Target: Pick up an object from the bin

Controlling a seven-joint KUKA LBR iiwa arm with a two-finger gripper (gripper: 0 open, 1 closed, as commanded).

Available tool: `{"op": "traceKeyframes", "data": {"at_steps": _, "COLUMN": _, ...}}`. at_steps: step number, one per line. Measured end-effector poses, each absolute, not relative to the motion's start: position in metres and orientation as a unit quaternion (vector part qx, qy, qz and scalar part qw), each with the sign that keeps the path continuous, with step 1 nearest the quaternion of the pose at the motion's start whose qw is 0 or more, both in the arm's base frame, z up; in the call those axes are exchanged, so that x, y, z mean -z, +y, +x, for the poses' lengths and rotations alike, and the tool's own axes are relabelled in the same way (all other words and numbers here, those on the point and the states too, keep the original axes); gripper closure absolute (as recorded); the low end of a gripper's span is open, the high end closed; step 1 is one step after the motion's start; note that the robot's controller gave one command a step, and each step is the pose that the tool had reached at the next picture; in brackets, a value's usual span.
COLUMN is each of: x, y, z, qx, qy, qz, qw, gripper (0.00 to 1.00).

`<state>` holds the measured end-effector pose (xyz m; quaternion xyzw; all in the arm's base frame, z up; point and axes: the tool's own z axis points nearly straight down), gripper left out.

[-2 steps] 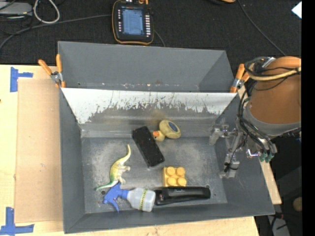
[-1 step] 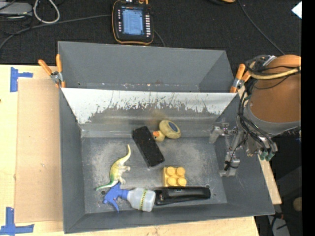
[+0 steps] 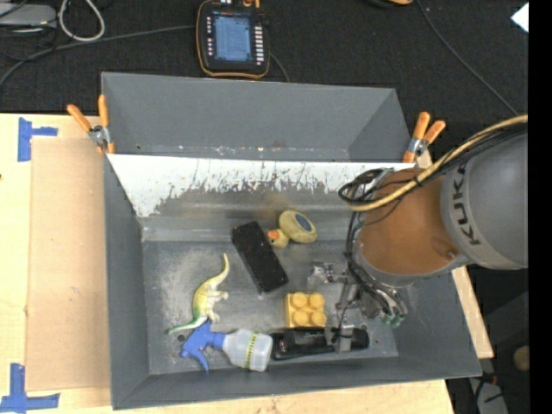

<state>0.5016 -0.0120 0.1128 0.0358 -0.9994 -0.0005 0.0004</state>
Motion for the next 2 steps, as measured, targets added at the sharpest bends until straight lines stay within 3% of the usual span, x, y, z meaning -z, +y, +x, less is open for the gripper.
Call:
{"op": "traceKeyframes", "data": {"at_steps": 1, "x": -0.159, "y": 0.017, "z": 0.49, "qx": -0.001, "qy": -0.996, "qz": 0.086, "qw": -0.005, "gripper": 0.0}}
{"op": "traceKeyframes", "data": {"at_steps": 2, "x": -0.1, "y": 0.03, "z": 0.485, "qx": 0.0, "qy": -0.998, "qz": 0.057, "qw": 0.008, "gripper": 0.0}}
